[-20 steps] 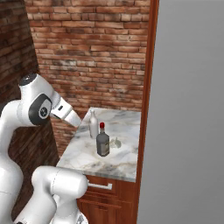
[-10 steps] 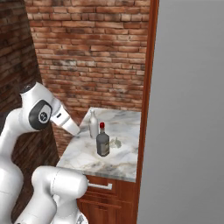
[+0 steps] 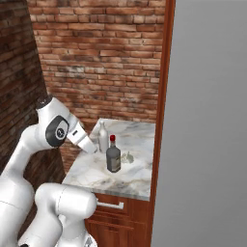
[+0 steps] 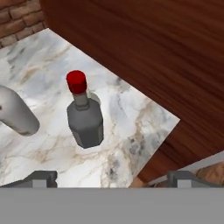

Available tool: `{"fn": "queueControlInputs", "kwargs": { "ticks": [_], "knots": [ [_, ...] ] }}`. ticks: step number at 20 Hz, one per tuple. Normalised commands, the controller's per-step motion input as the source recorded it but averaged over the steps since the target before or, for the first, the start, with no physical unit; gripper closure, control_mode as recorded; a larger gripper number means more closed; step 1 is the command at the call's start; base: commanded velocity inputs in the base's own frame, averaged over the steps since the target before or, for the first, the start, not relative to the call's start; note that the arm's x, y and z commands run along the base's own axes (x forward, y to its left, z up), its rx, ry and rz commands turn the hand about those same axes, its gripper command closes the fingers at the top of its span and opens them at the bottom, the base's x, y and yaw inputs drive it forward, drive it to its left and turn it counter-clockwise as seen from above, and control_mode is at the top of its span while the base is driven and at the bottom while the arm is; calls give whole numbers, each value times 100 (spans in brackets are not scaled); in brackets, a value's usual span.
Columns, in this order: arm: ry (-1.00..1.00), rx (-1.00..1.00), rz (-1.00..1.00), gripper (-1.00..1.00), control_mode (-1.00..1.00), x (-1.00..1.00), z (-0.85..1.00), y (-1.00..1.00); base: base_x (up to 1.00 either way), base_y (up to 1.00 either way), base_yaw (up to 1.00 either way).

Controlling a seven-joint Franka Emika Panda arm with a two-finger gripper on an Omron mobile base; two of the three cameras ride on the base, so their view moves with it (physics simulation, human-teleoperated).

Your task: Place the liquors on the top shelf of the fridge to keep them out of children's reach, and place the garlic on lower shelves for easy access.

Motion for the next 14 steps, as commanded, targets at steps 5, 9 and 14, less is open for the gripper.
{"fn": "queueControlInputs", "kwargs": {
  "ticks": [5, 9, 14],
  "knots": [
    [3, 0, -3, -100, -100, 25, -28, -25, 0, 0, 0],
    [1, 0, -1, -100, -100, 25, -13, -18, 0, 0, 0],
    [0, 0, 0, -100, -100, 24, -1, -8, 0, 0, 0]
  ]
}}
